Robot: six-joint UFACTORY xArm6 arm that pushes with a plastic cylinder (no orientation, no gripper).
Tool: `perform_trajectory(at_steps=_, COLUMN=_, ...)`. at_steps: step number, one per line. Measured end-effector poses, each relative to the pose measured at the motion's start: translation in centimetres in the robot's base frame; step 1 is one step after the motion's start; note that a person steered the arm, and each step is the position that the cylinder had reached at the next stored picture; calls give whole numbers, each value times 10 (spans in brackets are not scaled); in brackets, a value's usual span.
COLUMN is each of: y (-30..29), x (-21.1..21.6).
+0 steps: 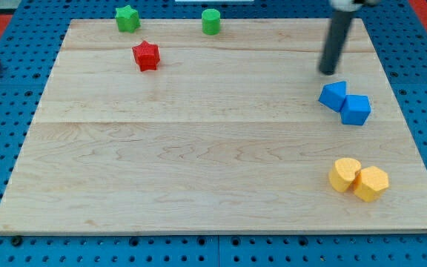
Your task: Move the blue triangle below the red star
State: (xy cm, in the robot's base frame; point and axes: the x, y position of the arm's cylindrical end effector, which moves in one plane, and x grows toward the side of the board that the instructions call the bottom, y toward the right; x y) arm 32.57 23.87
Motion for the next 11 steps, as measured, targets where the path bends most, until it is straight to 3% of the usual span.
perform_trajectory(at_steps=1, y=16, x=58)
perform_trajectory(at_steps=2, y=-80, x=83)
perform_trajectory(at_steps=3, y=-215, x=56)
perform_trajectory(at_steps=4, y=-244, x=42)
perform_trajectory(at_steps=5, y=-185, x=34)
perform_trajectory(at_steps=6, y=-165, x=40)
perform_trajectory(at_steps=7, y=-103, x=-9)
perform_trajectory(at_steps=8, y=-82, x=-43)
perform_trajectory(at_steps=9, y=-176, x=-20)
perform_trajectory(at_steps=10, y=-191, x=16)
perform_trajectory(at_steps=11, y=-157, x=29)
